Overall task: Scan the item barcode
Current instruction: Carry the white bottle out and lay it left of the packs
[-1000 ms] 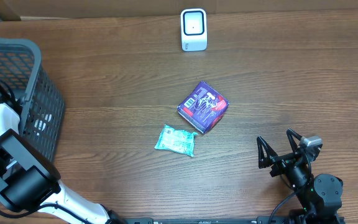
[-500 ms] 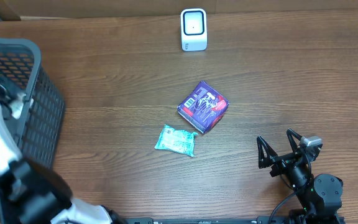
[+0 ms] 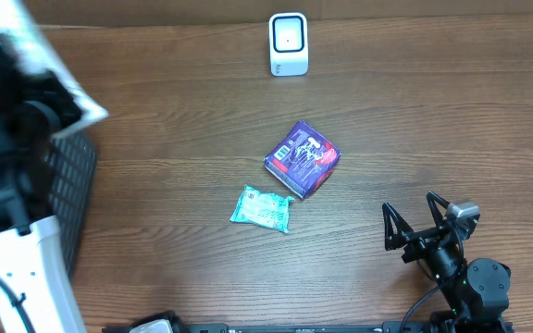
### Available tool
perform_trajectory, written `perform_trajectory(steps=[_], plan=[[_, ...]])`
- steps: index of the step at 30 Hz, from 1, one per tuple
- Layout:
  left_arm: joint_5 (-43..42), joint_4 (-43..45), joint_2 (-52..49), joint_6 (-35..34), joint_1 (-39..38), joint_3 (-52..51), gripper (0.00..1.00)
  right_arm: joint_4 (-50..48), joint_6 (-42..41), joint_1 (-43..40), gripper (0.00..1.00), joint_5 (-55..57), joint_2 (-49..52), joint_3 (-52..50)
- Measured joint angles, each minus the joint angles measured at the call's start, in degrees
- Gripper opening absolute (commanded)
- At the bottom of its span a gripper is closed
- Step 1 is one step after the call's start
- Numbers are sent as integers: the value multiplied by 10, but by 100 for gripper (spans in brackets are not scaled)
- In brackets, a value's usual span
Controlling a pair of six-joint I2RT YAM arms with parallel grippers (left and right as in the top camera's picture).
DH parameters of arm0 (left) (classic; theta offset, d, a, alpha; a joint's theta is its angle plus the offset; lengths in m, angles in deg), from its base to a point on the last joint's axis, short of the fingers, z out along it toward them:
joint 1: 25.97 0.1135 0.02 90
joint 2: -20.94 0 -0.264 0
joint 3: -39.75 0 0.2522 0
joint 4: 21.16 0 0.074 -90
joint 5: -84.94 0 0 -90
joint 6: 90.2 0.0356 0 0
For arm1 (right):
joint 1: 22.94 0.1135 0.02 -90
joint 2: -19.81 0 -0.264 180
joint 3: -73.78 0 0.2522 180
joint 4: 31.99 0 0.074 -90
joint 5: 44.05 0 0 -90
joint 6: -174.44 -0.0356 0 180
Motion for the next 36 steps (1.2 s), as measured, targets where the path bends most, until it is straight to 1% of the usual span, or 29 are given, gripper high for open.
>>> perform_trajectory(steps=[2,4,8,11,14,19,24,25,27,29,30,31,36], plan=[[-7,-22,-10,6,-46,-14,4,0,0,0,100,0,0,0],[-10,-25,-23,9,-94,-44,4,0,0,0,100,0,0,0],[-14,9,-64,12,-171,-127,4,0,0,0,100,0,0,0],[-16,48,-123,15,-217,-198,4,0,0,0,100,0,0,0],[-18,76,-198,22,-246,-254,4,0,0,0,100,0,0,0],[-15,106,-298,25,-271,-281,4,0,0,0,100,0,0,0],[-11,130,-327,25,-286,-281,4,0,0,0,100,0,0,0],[-10,130,-329,26,-288,-281,13,0,0,0,100,0,0,0],[-9,129,-330,29,-292,-281,38,0,0,0,100,0,0,0],[-9,127,-330,31,-298,-281,48,0,0,0,100,0,0,0],[-8,124,-330,33,-301,-281,52,0,0,0,100,0,0,0],[-8,119,-330,32,-304,-280,52,0,0,0,100,0,0,0],[-9,57,-332,23,-304,-249,52,0,0,0,100,0,0,0]])
